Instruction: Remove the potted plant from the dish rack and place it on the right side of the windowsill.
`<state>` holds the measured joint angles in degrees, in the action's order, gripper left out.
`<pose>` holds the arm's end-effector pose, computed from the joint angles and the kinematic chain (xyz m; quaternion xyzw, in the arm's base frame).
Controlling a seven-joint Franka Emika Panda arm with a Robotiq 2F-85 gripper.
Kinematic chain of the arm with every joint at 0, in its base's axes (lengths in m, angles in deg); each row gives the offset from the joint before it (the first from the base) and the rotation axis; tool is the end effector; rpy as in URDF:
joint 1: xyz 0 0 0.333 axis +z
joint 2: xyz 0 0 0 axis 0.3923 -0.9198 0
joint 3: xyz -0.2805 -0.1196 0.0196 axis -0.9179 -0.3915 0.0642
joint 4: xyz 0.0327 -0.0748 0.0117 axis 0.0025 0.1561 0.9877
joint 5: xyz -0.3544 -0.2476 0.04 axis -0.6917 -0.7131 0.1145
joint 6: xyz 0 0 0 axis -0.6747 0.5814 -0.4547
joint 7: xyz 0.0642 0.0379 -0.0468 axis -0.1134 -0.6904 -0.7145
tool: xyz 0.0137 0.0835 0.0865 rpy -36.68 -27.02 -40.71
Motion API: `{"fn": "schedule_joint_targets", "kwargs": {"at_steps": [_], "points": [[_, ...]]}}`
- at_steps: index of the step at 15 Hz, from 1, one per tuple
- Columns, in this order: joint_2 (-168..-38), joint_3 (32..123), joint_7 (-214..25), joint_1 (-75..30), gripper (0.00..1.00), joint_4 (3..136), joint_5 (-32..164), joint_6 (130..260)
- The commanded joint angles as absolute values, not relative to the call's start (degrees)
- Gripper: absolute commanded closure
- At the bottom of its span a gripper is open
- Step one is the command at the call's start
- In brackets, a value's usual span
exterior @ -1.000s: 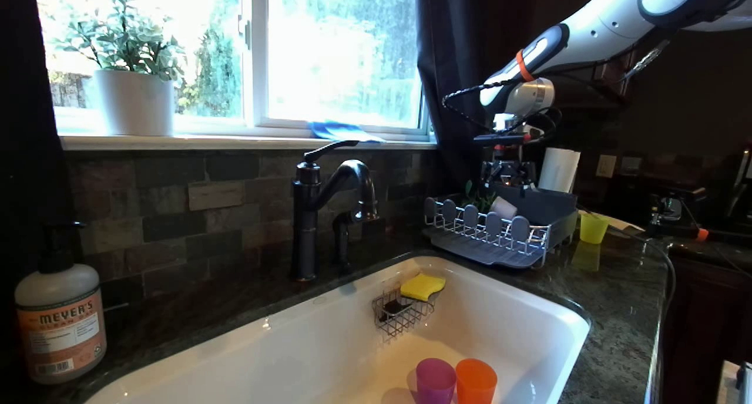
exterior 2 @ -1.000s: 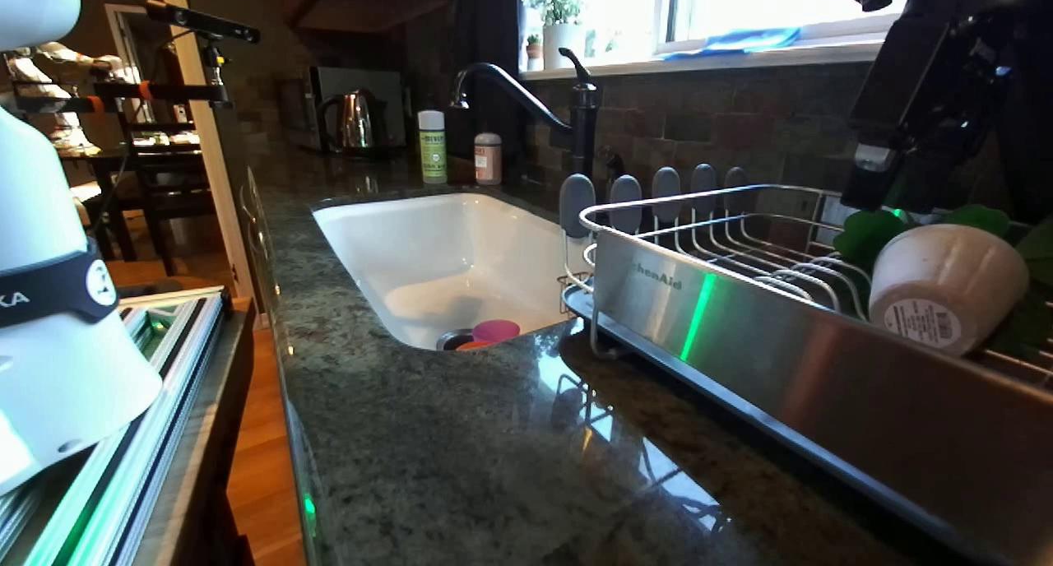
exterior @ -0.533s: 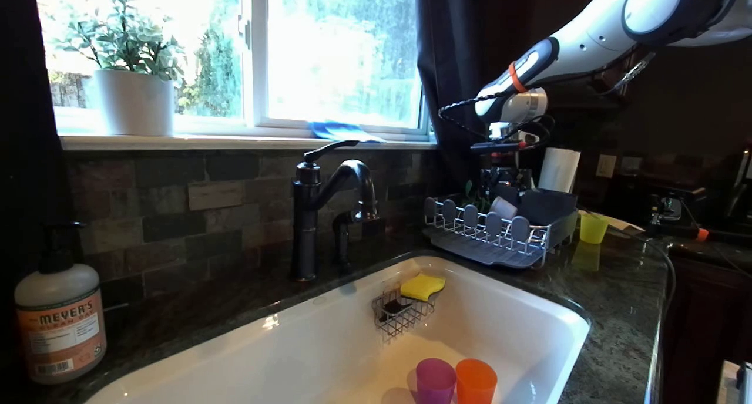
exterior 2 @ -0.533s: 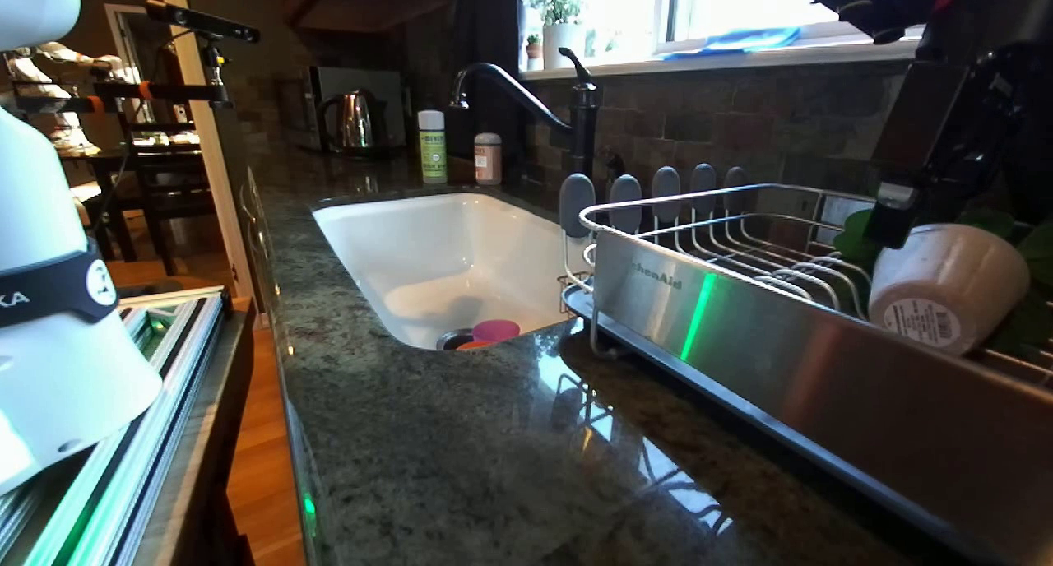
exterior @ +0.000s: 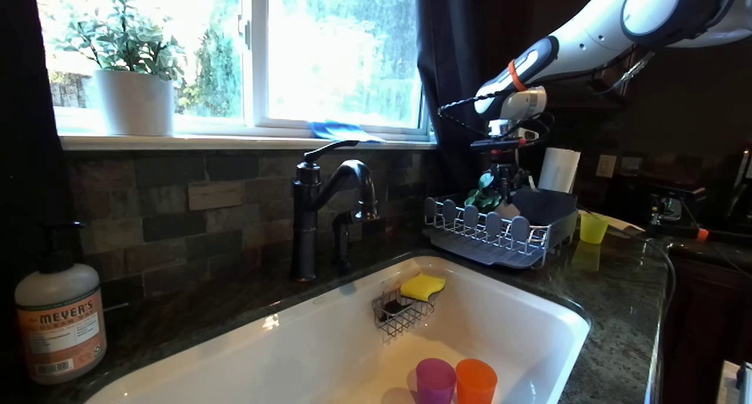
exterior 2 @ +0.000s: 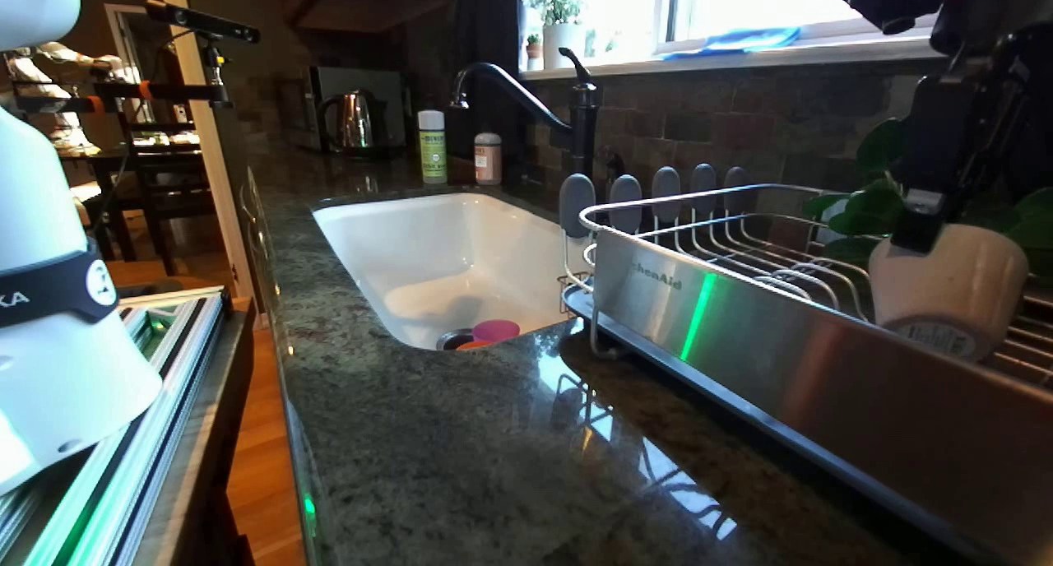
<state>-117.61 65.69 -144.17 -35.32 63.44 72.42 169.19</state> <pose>0.6415 -0.3125 0.3057 0.7508 -0.6554 -0.0571 0.0594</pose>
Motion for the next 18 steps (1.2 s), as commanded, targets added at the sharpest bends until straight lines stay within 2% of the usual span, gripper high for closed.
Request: {"fn": "schedule_joint_targets", "kwargs": {"at_steps": [1, 6, 10, 15, 16, 17, 18], "points": [[-117.9, 65.3, -145.5, -34.9, 0.95, 63.1, 70.6, 168.7], [-116.1, 65.4, -144.3, -34.7, 0.95, 64.7, 69.2, 169.3], [-109.5, 66.0, -138.8, -35.0, 1.0, 69.3, 68.9, 171.5], [-104.1, 66.0, -134.6, -34.8, 1.0, 72.3, 69.0, 171.6], [-104.1, 65.9, -134.6, -34.9, 0.74, 72.1, 69.0, 170.8], [-105.1, 65.8, -135.0, -35.0, 0.74, 71.6, 68.8, 170.5], [-106.2, 65.8, -135.2, -35.2, 0.67, 70.9, 69.2, 170.4]]}}
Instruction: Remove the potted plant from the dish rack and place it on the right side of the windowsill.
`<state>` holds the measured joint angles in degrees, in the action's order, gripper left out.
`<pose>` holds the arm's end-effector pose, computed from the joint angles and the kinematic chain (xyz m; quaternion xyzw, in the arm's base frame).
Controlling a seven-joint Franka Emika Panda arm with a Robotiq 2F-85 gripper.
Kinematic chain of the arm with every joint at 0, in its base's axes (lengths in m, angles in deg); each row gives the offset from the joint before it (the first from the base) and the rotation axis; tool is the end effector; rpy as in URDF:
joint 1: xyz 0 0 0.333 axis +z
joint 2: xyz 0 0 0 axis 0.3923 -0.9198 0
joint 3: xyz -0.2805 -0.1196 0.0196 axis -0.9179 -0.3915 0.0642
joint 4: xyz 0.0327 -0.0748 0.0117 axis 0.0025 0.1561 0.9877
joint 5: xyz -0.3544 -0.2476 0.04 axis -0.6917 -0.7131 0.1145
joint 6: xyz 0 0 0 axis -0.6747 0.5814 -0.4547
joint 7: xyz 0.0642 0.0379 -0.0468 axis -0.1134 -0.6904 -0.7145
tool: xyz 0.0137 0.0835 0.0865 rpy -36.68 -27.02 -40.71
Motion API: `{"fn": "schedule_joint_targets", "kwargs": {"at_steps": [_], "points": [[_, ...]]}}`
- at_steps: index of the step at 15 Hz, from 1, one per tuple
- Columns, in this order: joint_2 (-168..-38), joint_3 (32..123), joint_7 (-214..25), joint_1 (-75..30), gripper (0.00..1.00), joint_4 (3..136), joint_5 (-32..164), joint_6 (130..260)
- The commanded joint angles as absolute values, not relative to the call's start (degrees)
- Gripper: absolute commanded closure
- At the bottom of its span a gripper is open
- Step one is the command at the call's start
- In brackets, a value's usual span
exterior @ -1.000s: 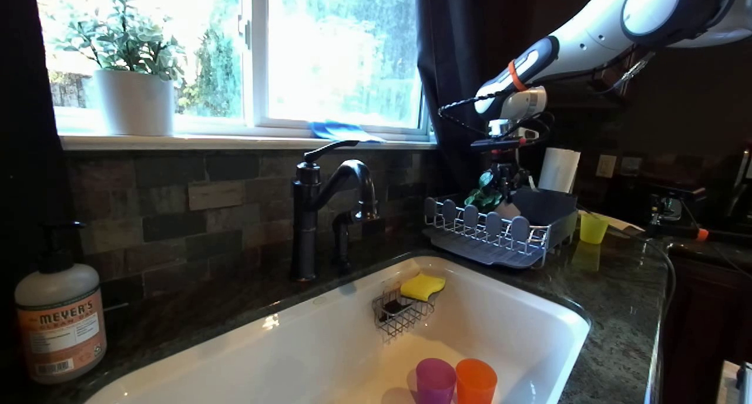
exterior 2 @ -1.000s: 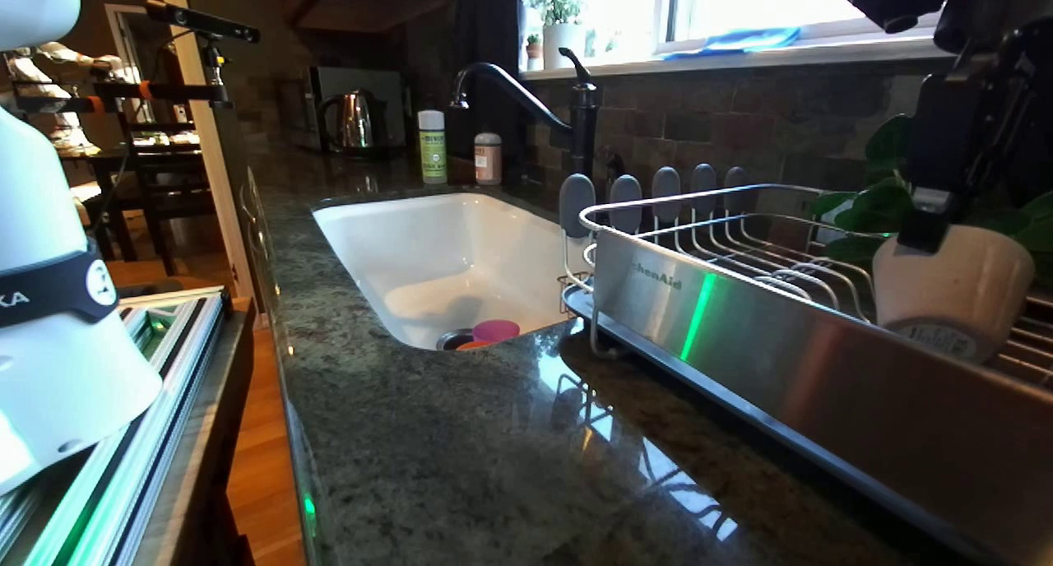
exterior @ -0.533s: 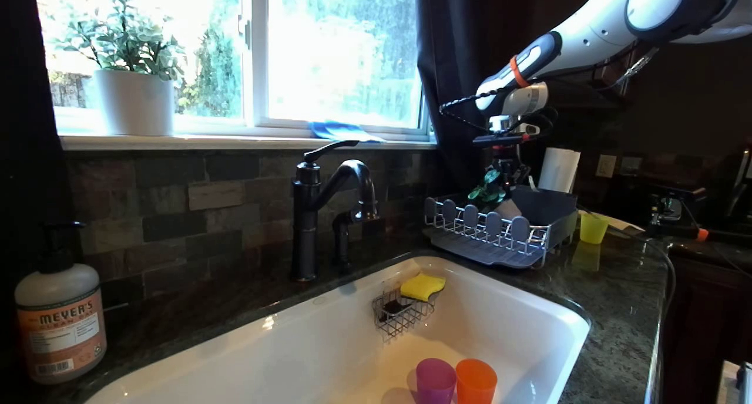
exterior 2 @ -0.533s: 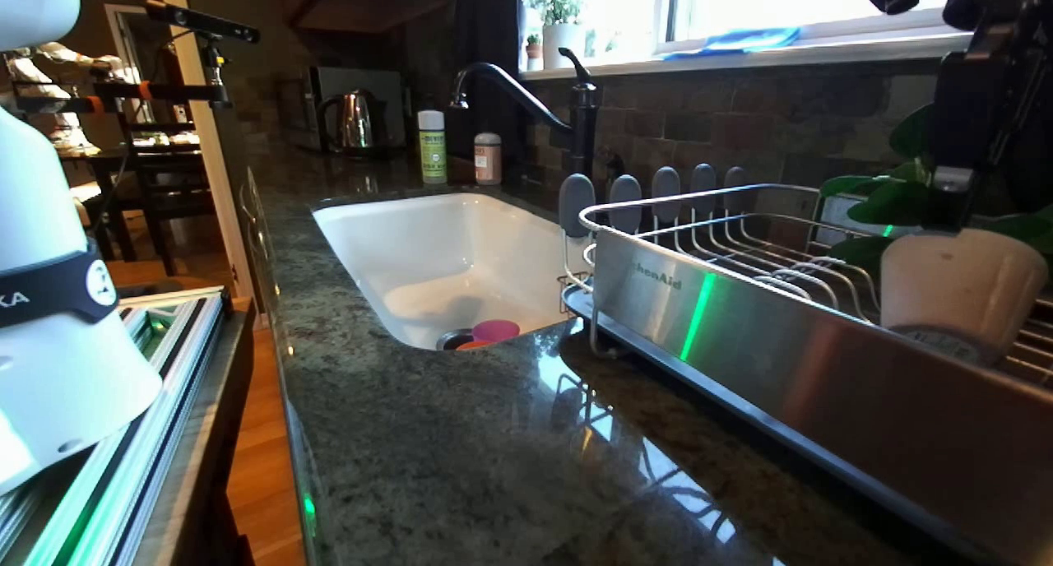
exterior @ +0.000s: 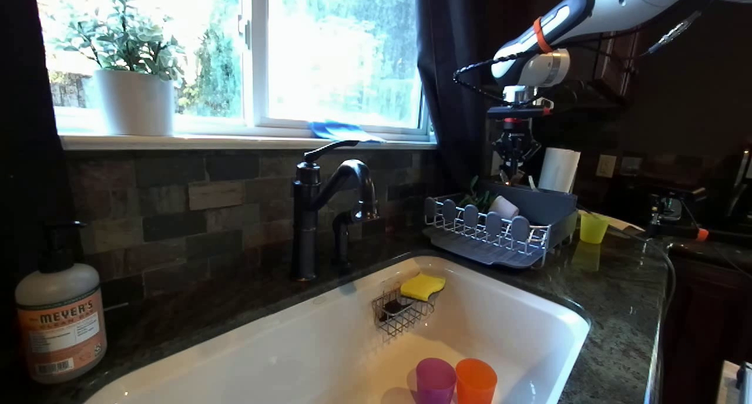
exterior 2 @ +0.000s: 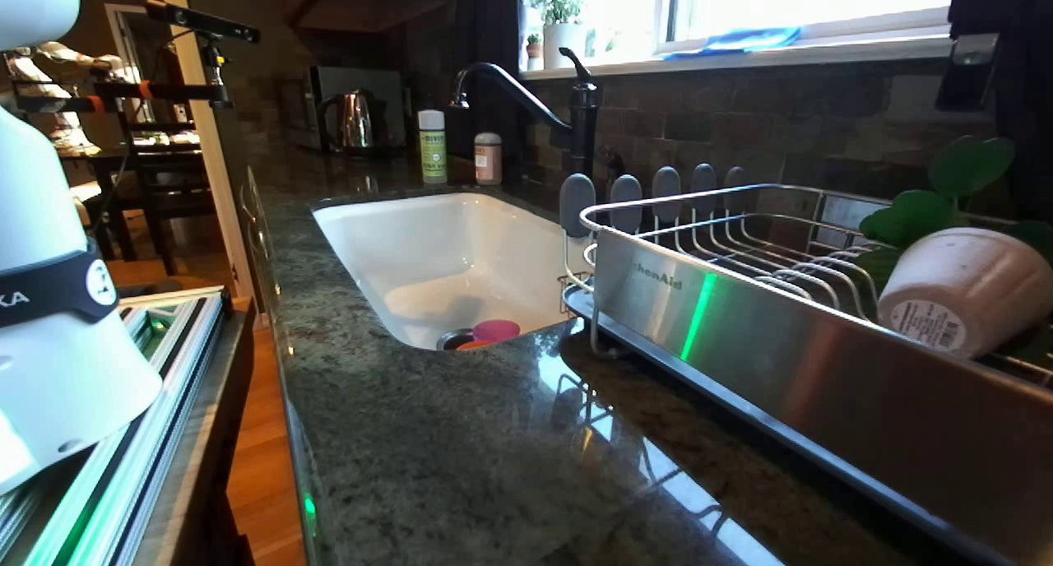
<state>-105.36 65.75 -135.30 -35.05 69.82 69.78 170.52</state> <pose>0.6148 -0.3075 0.3978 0.8039 -0.5935 -0.0046 0.0391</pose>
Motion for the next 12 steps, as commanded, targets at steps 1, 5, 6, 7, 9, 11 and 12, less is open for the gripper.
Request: {"fn": "schedule_joint_targets", "kwargs": {"at_steps": [1, 5, 6, 7, 9, 11, 12], "points": [[-107.7, 65.8, -135.9, -35.5, 0.6, 70.0, 70.1, 170.6], [-111.5, 66.3, -135.8, -36.6, 0.29, 68.0, 73.5, 174.8], [-112.0, 66.4, -135.6, -36.5, 0.2, 68.1, 73.7, 176.7], [-112.3, 66.4, -135.4, -36.3, 0.14, 68.3, 73.6, 179.0], [-112.9, 66.5, -135.4, -36.2, 0.01, 68.3, 73.8, 182.1], [-113.7, 66.6, -135.6, -36.1, 0.0, 68.0, 73.9, 183.1], [-114.2, 66.7, -135.8, -36.0, 0.0, 67.8, 73.9, 183.0]]}}
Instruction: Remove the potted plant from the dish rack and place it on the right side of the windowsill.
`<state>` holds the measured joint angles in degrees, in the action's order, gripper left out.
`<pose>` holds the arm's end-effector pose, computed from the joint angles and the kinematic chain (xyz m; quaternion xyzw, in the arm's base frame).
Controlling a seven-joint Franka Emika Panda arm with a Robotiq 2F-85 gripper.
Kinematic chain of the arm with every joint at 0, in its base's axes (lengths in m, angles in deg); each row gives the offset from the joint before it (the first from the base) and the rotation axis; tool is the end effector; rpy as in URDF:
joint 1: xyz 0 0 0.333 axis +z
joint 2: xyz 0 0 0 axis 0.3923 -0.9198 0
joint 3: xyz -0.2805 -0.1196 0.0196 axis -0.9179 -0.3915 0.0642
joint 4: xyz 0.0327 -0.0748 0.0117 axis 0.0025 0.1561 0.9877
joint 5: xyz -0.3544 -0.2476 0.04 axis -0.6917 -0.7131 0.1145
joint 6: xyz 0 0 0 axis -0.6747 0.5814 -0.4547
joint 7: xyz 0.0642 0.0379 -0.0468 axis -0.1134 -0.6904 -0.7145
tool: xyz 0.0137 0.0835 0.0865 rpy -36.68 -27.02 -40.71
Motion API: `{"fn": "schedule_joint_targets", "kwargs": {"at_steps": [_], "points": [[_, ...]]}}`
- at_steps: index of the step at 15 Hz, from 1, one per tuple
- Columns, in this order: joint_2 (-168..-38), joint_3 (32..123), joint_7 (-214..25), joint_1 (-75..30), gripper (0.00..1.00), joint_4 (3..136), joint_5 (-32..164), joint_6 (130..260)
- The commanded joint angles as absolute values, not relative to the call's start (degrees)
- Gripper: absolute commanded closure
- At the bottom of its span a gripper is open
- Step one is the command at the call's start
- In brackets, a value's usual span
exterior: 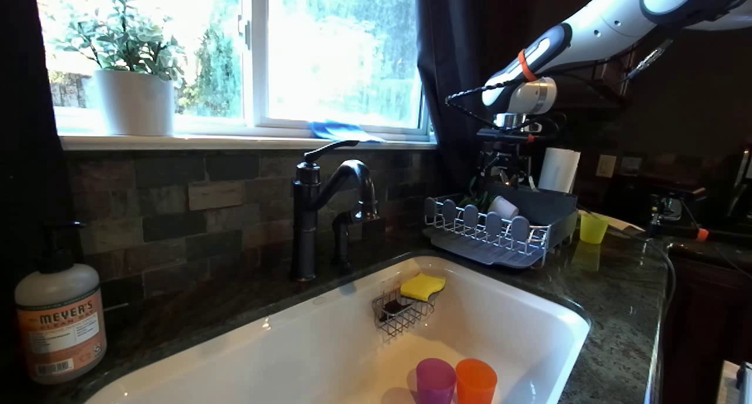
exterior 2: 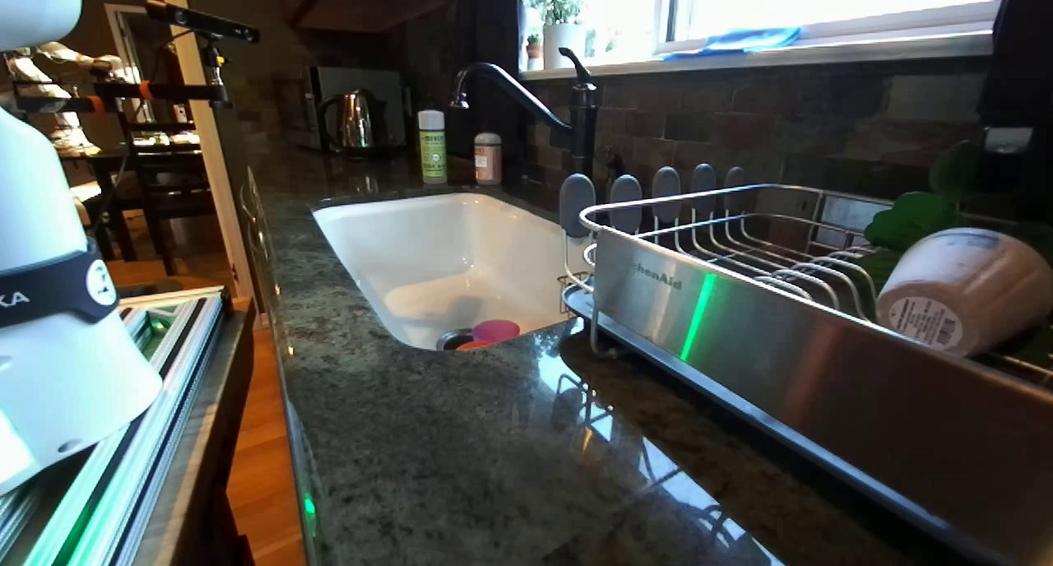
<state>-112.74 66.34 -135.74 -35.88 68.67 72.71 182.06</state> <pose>0.6453 -0.3196 0.3375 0.7973 -0.6017 0.0421 0.0237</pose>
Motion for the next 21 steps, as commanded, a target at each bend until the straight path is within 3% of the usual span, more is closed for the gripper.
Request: {"fn": "schedule_joint_targets", "kwargs": {"at_steps": [1, 8, 17, 19, 21], "points": [[-114.5, 66.7, -136.0, -35.9, 0.0, 67.8, 73.8, 182.7], [-117.0, 66.9, -136.7, -36.2, 0.11, 66.0, 75.6, 180.3], [-113.8, 65.9, -140.5, -35.3, 0.87, 67.9, 73.2, 172.5], [-113.5, 65.7, -140.6, -35.3, 0.99, 68.2, 72.5, 170.8], [-113.2, 65.4, -140.6, -35.5, 1.0, 68.6, 71.8, 169.3]]}}
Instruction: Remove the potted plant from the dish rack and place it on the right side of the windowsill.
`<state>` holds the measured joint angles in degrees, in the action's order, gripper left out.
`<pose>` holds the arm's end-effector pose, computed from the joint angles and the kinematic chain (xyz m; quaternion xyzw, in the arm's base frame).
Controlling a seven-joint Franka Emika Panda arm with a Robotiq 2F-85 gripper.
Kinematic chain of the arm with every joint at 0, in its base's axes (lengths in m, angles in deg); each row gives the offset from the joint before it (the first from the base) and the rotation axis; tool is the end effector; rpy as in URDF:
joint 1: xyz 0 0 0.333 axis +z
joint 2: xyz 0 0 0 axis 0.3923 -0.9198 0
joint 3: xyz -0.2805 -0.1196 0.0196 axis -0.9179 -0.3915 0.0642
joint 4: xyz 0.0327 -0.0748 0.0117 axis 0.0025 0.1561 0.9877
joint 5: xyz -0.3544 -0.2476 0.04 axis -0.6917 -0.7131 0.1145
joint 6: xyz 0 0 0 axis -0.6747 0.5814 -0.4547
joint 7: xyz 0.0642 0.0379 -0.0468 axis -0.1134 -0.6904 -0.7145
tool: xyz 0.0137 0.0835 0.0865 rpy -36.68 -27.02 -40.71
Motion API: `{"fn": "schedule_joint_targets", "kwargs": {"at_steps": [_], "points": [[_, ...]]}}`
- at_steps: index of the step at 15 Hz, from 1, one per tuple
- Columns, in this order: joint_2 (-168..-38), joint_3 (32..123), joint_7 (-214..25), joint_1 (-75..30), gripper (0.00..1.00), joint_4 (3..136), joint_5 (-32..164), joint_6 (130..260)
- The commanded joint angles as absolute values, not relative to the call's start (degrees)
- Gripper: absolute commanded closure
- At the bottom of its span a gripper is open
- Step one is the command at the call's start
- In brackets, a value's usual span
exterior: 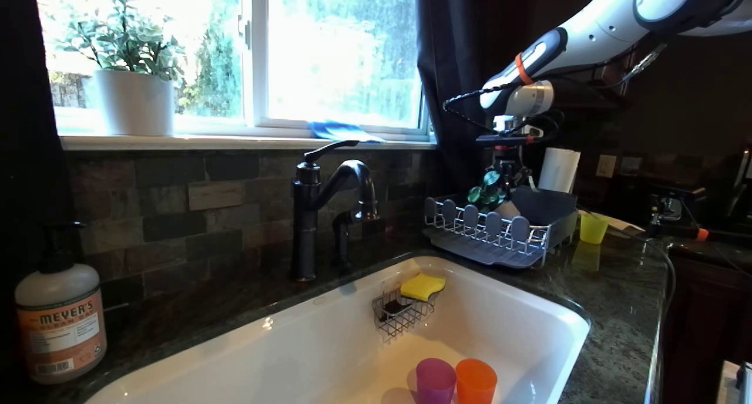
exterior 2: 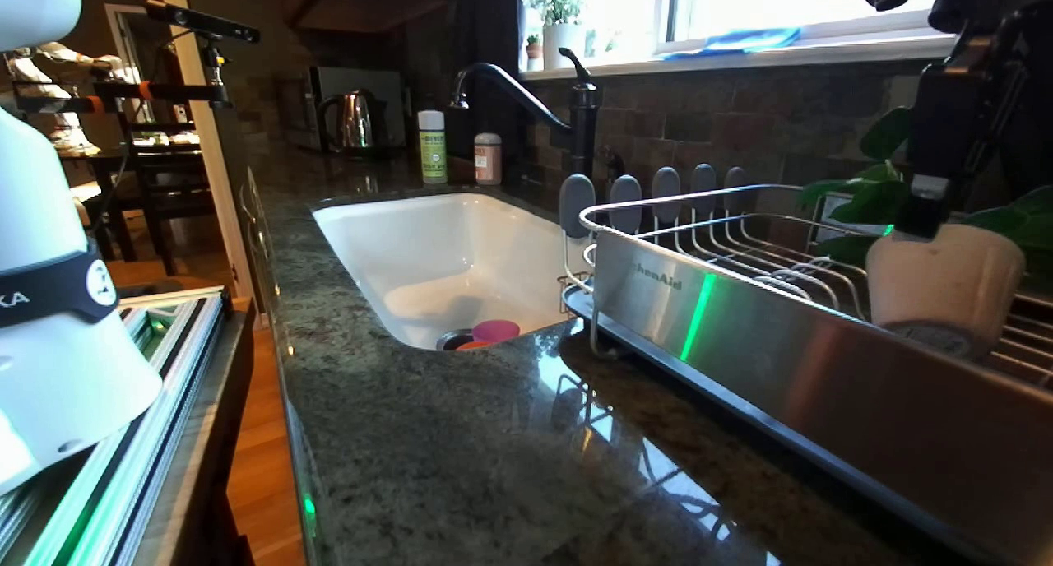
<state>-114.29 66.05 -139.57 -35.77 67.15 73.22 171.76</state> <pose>0.6314 -0.3124 0.3168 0.7735 -0.6310 -0.0449 0.0390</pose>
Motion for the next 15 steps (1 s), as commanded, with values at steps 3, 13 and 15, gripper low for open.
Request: {"fn": "schedule_joint_targets", "kwargs": {"at_steps": [3, 13, 15], "points": [[-113.1, 64.5, -140.7, -35.8, 0.98, 68.9, 70.6, 168.1], [-102.4, 65.1, -135.3, -35.9, 0.98, 76.8, 72.6, 175.2], [-99.3, 66.2, -133.6, -35.7, 0.98, 79.3, 74.6, 177.7]]}}
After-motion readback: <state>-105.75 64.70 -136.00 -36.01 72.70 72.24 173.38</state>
